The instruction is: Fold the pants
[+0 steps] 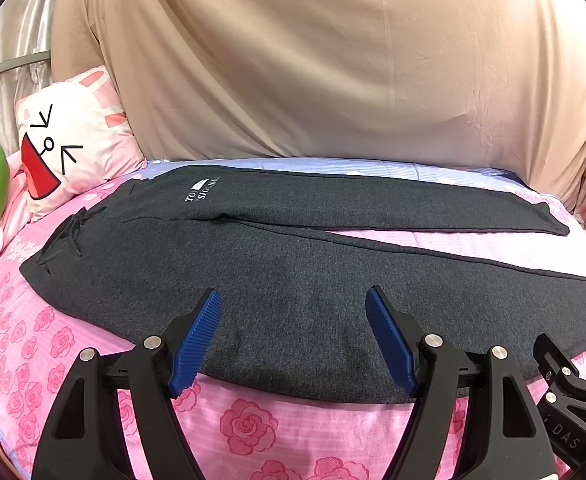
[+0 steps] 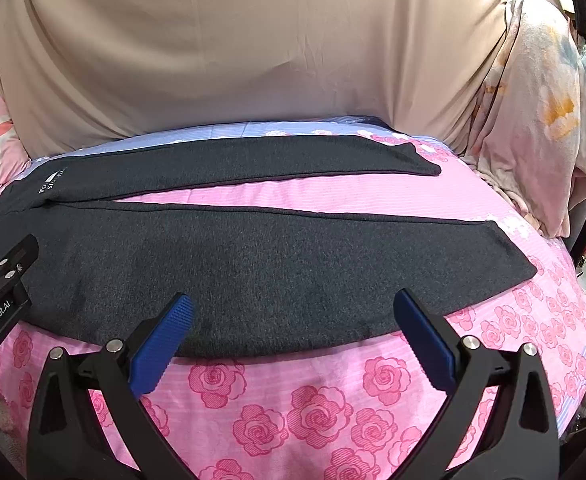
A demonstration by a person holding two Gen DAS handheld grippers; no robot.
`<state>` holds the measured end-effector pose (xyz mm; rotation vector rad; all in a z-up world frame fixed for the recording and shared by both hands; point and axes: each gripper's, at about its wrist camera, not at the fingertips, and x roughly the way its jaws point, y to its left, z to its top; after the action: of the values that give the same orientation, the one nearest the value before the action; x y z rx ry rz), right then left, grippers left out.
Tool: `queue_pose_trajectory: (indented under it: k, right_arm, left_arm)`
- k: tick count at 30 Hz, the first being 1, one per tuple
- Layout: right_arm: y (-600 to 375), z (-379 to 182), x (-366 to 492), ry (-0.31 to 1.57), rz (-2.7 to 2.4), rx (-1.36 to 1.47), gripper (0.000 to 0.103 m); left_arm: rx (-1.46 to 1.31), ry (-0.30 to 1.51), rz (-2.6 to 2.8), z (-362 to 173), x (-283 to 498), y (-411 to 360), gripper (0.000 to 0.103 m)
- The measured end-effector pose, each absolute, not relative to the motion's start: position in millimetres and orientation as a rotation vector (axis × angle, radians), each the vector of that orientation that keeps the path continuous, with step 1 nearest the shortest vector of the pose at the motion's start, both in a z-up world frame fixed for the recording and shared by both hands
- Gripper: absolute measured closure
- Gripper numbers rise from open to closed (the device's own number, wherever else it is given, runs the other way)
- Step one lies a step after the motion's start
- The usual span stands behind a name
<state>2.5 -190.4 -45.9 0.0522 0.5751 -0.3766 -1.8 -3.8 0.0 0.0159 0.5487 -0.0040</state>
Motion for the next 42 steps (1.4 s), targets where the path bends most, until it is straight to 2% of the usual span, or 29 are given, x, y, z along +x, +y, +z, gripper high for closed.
queue_pose_trajectory:
  k: [42]
  right_arm:
    - [-188.8,-42.4,6.4,0.586,-0.375,0.054,0.005]
  left_arm:
    - [0.020,0.547,-0.004,1.4,-2.8,-3.9,0.031]
